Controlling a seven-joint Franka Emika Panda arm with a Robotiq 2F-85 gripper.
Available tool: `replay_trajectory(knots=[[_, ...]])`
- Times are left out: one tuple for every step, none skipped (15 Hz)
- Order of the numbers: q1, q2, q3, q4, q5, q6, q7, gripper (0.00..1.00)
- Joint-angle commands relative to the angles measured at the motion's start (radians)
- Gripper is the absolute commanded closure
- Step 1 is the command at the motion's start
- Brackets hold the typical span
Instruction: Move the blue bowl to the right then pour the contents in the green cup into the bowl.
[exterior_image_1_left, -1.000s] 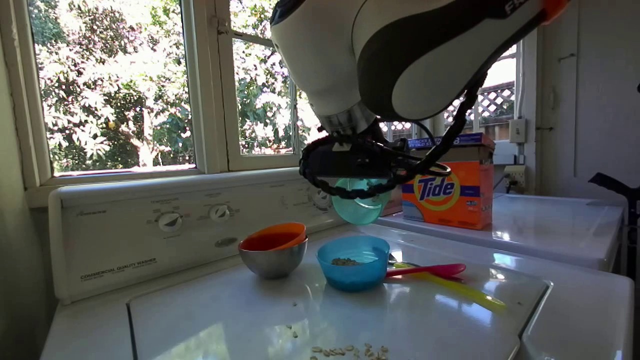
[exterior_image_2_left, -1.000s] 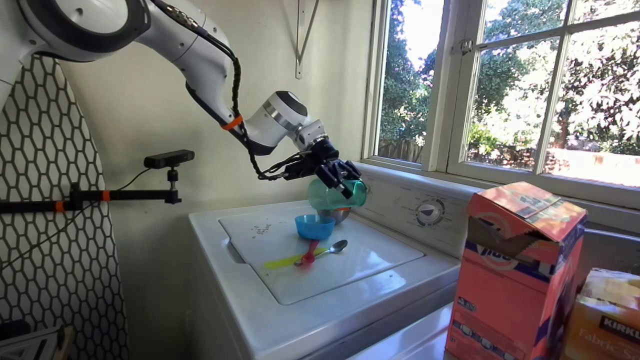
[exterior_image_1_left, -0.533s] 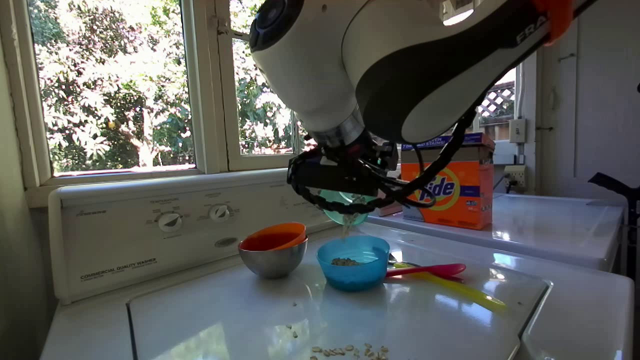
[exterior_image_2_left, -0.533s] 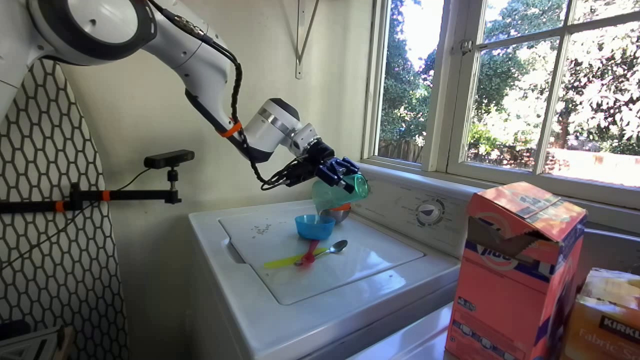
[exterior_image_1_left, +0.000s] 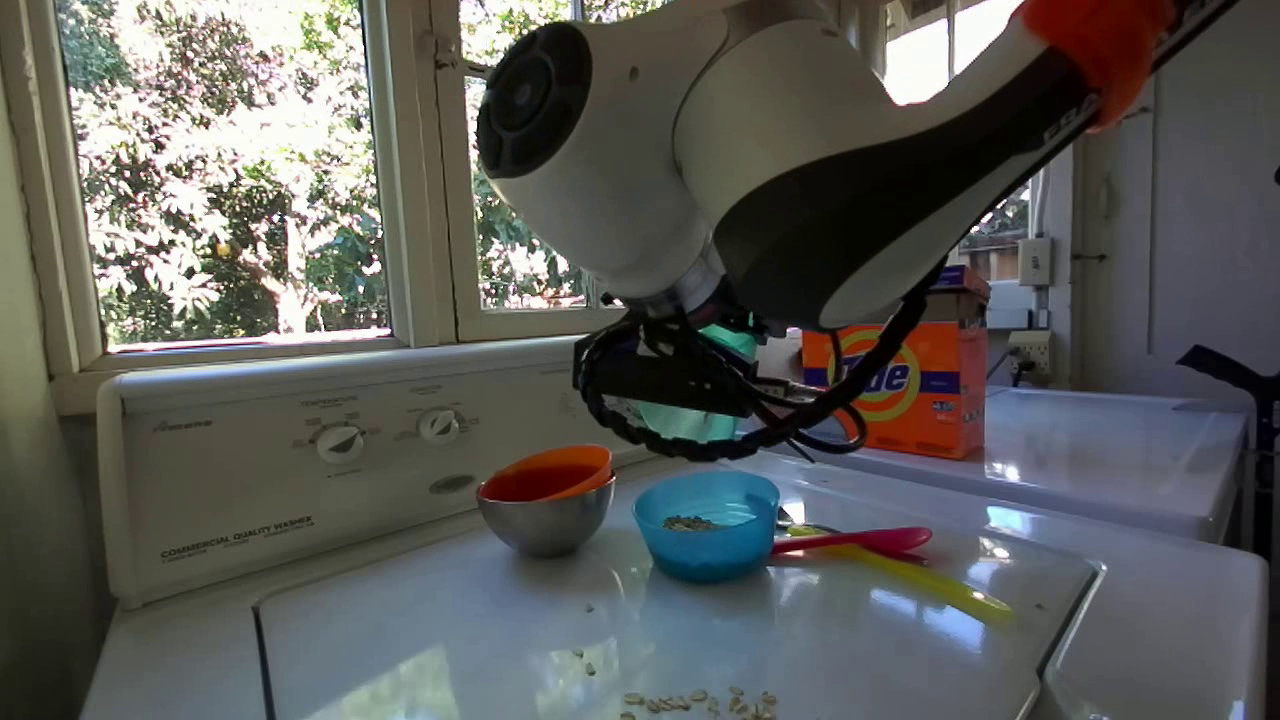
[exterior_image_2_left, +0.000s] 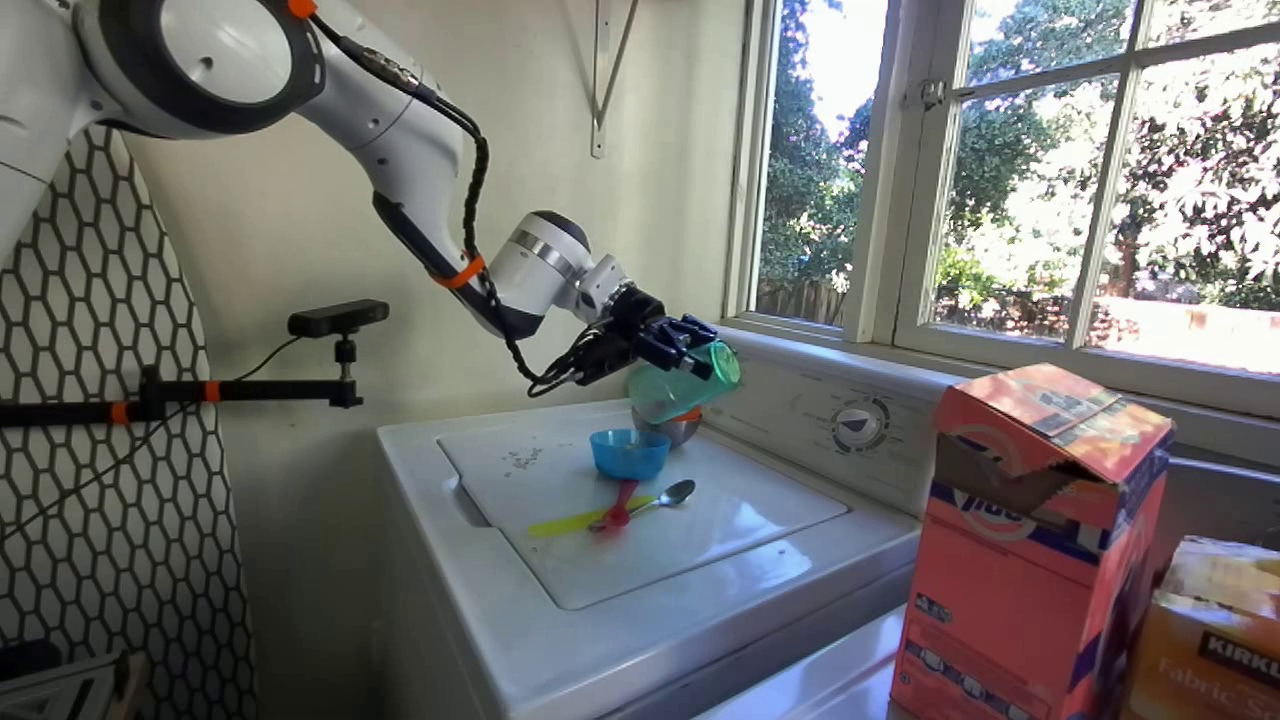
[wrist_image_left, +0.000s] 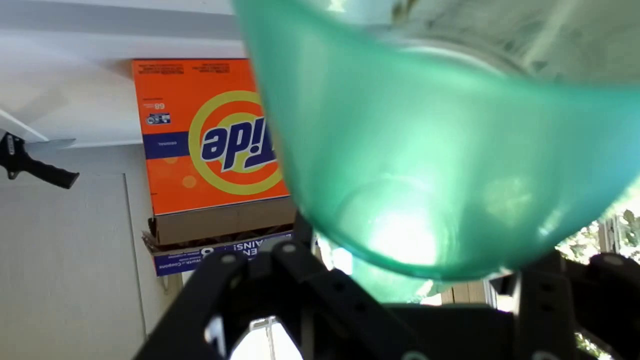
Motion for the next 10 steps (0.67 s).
replay_trajectory(knots=[[0.003, -0.023, 0.029, -0.037, -0.038, -0.058, 0.029, 0.5], [0.004, -0.027, 0.033, -0.041, -0.045, -0.071, 0.031, 0.5], [0.004, -0.027, 0.038, -0.042, -0.05, -0.082, 0.027, 0.5], [0.005, -0.026, 0.043, -0.046, -0.058, -0.093, 0.024, 0.5], [0.005, -0.027, 0.046, -0.05, -0.068, -0.099, 0.024, 0.5], [0.003, -0.028, 0.05, -0.049, -0.066, -0.106, 0.024, 0.5], [0.0, -0.029, 0.056, -0.049, -0.057, -0.113, 0.015, 0.5], [-0.004, -0.028, 0.06, -0.046, -0.044, -0.116, 0.003, 0.5], [-0.015, -0.029, 0.066, -0.035, -0.009, -0.113, -0.018, 0.5], [-0.036, -0.035, 0.075, -0.022, 0.05, -0.089, -0.049, 0.5]])
